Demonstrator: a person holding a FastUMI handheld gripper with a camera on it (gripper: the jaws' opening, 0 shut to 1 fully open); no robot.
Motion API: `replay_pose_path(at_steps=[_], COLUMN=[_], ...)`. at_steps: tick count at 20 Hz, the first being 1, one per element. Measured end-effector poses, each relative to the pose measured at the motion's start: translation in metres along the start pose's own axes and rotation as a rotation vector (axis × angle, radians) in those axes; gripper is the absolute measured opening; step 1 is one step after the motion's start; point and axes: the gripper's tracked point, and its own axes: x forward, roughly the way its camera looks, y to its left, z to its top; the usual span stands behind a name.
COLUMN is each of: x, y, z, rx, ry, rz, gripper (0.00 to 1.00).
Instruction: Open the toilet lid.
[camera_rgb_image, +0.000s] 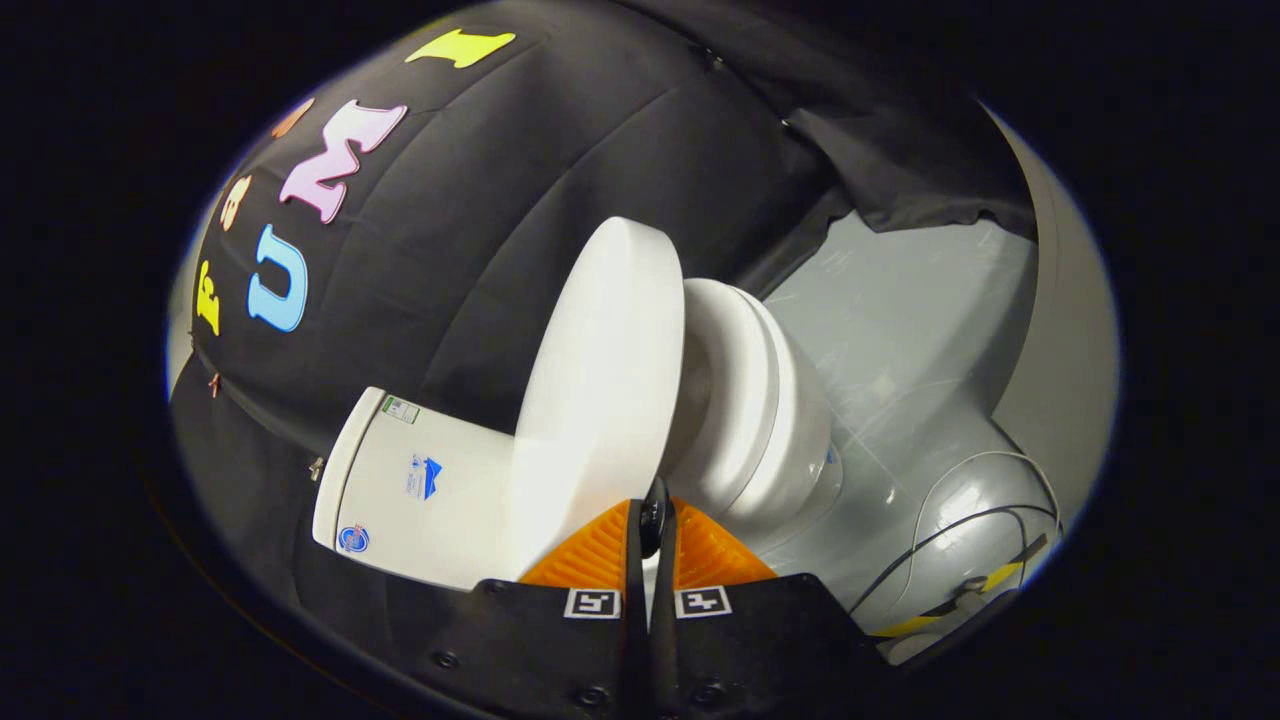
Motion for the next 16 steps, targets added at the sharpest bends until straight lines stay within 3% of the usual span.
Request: replay_pose_path(at_steps=[16], x=[-0.032], y=[0.091], z=[0.01], rx=[-0.114], ry=[-0.054], rz=[-0.055], gripper=[0.05])
